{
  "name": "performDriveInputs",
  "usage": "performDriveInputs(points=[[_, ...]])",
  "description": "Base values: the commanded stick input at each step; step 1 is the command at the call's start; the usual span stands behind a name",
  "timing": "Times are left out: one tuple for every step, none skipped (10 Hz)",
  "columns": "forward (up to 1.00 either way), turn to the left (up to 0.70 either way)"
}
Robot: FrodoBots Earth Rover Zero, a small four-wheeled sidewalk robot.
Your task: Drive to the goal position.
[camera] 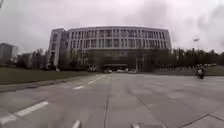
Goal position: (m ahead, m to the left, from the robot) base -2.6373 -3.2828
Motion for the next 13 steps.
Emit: performDriveInputs(points=[[0.25, 0.0], [0.1, 0.0], [0.08, 0.0], [0.06, 0.0], [0.06, 0.0], [0.07, 0.0], [0.07, 0.0], [0.06, 0.0], [0.06, 0.0], [0.07, 0.0], [0.06, 0.0], [0.06, 0.0], [0.06, 0.0]])
